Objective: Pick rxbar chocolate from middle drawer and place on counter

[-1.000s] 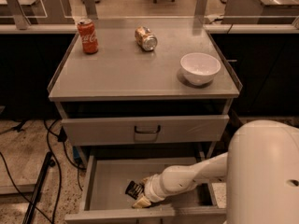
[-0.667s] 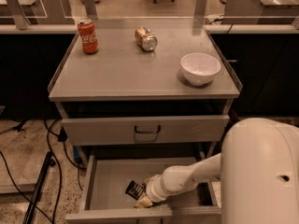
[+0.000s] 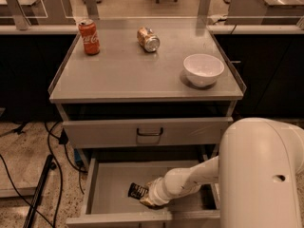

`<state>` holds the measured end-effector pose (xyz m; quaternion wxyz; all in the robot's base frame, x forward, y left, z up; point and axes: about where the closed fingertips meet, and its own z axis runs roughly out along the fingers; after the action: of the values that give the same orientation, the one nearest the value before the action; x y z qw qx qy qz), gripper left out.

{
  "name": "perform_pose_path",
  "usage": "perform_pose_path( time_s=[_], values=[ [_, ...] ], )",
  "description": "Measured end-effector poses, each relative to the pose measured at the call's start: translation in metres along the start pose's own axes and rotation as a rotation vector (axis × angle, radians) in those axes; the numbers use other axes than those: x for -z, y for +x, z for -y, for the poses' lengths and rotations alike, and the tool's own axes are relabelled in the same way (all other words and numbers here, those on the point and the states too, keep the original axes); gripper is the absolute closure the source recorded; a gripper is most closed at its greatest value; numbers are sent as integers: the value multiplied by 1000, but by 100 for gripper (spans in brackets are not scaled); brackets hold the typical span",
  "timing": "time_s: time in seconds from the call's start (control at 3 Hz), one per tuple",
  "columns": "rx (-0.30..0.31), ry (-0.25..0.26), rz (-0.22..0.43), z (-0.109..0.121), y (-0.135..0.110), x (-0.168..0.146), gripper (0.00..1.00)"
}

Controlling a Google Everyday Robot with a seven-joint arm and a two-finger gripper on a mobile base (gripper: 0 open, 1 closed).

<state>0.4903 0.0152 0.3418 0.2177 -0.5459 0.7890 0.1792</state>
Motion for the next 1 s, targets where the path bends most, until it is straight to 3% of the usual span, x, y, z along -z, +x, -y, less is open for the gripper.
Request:
perform_pose_path(
  time_s=[0.33,0.67,1.0],
  values=[
    [0,0,0,0,-2,3,100],
    [31,-10,15,-6,-11,16,100],
    [129,-68,96,-6,-33,40,100]
  ],
)
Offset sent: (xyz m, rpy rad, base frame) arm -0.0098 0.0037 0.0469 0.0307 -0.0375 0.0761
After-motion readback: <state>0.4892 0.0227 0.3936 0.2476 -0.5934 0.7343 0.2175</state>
